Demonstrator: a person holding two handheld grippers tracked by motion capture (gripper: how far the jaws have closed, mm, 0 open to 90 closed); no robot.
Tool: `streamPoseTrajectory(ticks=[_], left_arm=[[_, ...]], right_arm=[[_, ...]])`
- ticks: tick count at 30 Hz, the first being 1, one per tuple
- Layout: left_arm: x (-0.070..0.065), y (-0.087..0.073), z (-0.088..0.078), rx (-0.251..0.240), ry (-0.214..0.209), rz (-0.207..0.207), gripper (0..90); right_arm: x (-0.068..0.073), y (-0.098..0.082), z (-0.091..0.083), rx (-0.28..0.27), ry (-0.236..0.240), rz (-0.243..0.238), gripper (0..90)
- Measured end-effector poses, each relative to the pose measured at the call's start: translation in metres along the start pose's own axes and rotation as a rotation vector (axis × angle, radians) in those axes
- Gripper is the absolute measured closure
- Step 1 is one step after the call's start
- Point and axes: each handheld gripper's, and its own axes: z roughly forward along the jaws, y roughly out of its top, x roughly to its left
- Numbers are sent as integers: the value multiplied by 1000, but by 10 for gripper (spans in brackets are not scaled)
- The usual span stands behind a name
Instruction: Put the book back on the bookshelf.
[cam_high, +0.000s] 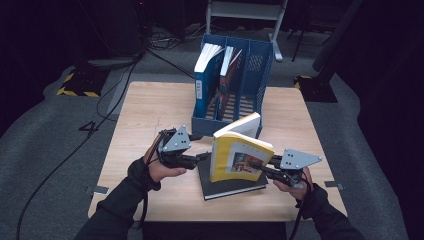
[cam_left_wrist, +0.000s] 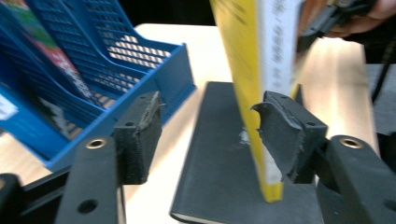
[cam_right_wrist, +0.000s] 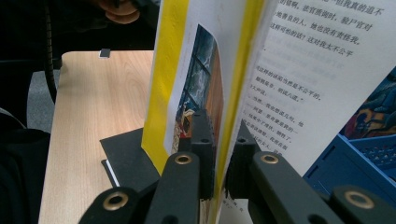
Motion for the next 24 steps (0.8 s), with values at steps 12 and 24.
streamPoseTrajectory(ticks=[12,24], left_arm=[[-23,9,33,-39,-86,-19,344],[-17,41,44,-127,-143,-21,439]], right_arm=[[5,-1,-3,-1,14,-13,843],[7,-3,-7,7,-8,-34,805]])
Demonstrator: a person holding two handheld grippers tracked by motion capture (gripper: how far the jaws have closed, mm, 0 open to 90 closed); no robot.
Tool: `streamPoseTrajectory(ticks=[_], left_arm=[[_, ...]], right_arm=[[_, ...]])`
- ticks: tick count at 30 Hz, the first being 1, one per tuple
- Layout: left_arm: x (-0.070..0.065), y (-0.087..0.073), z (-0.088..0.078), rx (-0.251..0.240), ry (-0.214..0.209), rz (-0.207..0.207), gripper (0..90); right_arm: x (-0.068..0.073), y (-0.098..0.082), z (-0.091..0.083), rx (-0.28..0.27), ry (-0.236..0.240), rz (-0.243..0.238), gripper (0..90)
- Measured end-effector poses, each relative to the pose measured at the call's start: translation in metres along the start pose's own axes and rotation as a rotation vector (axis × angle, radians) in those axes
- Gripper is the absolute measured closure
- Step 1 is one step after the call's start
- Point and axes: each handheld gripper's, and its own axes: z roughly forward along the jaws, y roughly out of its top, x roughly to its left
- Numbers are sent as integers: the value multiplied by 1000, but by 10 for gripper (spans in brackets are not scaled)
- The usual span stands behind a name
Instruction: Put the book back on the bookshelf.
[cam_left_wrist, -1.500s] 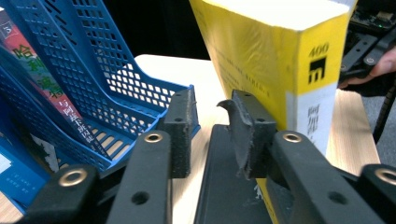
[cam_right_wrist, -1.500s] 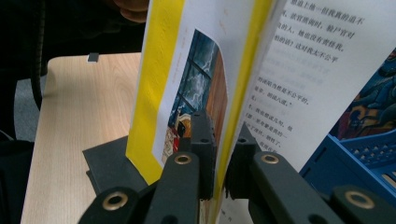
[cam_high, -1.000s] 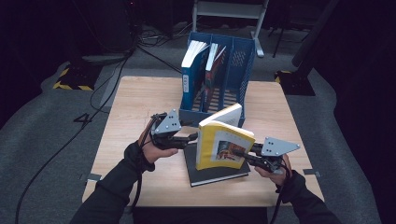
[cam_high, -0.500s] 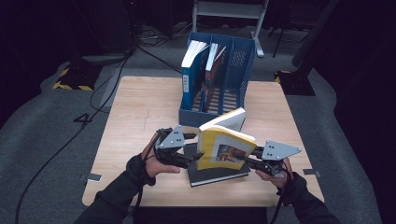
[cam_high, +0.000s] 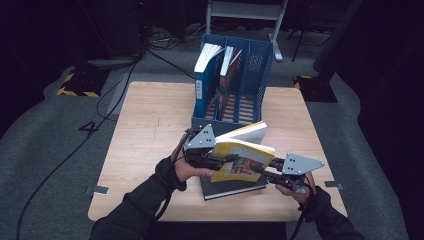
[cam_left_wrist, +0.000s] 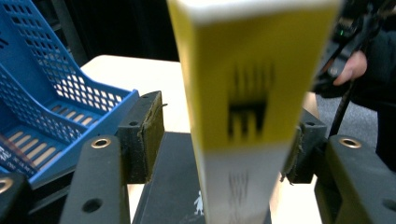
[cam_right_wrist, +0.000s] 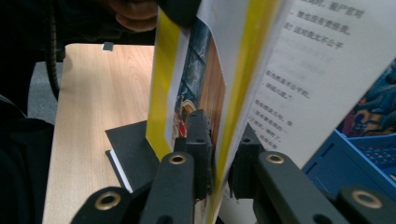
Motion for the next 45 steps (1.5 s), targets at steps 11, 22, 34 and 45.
streamPoseTrajectory(ticks=[11,22,34,45], left_arm=[[-4,18,1,12,-29,62,680],[-4,30,3,24,-41,69,636],[-4,33,8,35,-33,56,727],[7,33,9,29,-28,9,748]], right_arm=[[-8,-5,-9,-3,-63,33,736],[-13,-8,-15,-8,-100,60,738],[-14,-11,-15,0,-100,67,648],[-27,-30,-37,33,-151,124,462]])
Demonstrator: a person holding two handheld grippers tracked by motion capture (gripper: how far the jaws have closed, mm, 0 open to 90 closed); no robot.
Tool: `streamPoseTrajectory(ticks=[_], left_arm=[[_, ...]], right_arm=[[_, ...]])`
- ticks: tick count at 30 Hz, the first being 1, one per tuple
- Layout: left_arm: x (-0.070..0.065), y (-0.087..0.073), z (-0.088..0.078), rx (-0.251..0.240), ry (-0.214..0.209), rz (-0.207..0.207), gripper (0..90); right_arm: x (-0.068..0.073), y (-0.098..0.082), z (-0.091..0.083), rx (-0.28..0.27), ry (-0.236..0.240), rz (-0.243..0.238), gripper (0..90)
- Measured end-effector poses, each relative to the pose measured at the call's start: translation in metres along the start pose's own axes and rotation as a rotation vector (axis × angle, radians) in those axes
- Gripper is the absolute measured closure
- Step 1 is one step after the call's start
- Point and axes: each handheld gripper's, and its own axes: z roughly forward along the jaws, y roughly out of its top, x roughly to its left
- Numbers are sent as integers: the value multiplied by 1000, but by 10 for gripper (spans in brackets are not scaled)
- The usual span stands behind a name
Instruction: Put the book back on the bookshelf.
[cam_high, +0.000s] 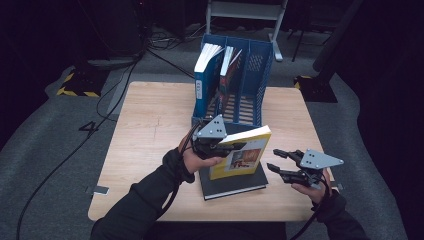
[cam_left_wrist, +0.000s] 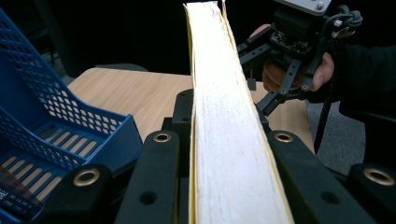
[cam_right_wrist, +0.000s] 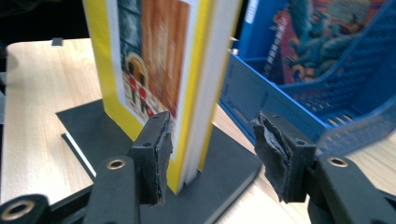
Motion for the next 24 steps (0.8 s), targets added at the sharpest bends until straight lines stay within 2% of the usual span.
streamPoseTrajectory(ticks=[1,4,7,11,12,14,15,16,20,23,24], left_arm=[[2,1,1,1,7,-14,748],[5,4,3,6,15,-21,750],[8,8,6,12,31,-23,750],[13,12,8,7,43,-35,750],[17,16,7,-1,58,-45,750],[19,18,6,-6,70,-47,751],[24,24,4,-14,97,-52,751],[24,24,4,-14,97,-52,751],[36,34,-6,-42,153,-80,751],[47,41,-16,-64,214,-107,751],[47,41,-16,-64,214,-107,751]], right_arm=[[-3,-2,-2,2,-11,7,454],[-14,-11,-6,27,-48,38,433],[-24,-21,-6,54,-65,71,406],[-31,-29,-4,97,-86,89,381],[-36,-34,-3,117,-96,109,369],[-37,-35,-3,125,-103,111,369],[-41,-39,-2,134,-113,130,368],[-41,-39,-2,134,-113,130,368],[-43,-42,-1,149,-121,147,362],[-43,-44,2,166,-120,147,360],[-43,-44,2,166,-120,147,360]])
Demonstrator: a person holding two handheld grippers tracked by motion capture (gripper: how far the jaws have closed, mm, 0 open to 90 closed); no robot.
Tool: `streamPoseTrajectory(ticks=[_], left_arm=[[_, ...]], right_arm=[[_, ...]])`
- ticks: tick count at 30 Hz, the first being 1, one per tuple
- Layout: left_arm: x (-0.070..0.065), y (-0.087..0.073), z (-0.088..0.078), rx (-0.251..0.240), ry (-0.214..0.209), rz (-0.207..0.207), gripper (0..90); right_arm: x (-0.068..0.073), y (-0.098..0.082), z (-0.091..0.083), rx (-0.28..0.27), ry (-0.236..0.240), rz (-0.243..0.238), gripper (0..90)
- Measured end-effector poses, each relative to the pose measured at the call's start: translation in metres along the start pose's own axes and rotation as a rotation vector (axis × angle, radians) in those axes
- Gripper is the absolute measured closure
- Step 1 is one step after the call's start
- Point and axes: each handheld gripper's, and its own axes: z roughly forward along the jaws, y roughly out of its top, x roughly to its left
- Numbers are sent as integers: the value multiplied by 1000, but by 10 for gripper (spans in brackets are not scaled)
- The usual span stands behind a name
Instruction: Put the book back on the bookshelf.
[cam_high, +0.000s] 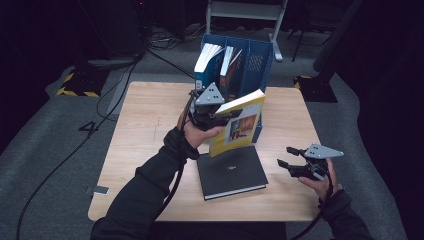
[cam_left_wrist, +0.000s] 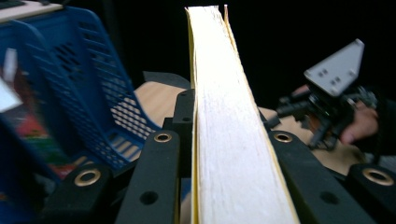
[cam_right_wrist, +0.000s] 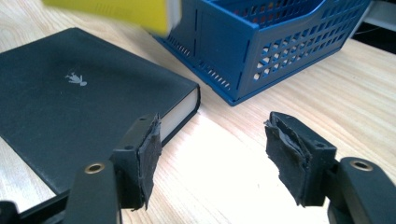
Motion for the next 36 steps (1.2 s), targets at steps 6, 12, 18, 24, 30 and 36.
streamPoseTrajectory(ticks=[6,12,18,24,30,36], left_arm=[[21,14,-2,-12,102,-43,751],[38,27,-1,-8,191,-79,751],[51,36,12,2,275,-139,751],[56,47,29,27,350,-133,751],[64,56,50,38,384,-166,751],[70,63,78,64,466,-187,751]], right_arm=[[0,-1,2,11,-6,2,359],[-1,-1,2,9,-13,7,356],[0,-3,4,18,-8,10,356],[2,-3,7,28,0,3,356],[2,-4,6,22,2,8,356],[3,-4,7,24,7,3,356]])
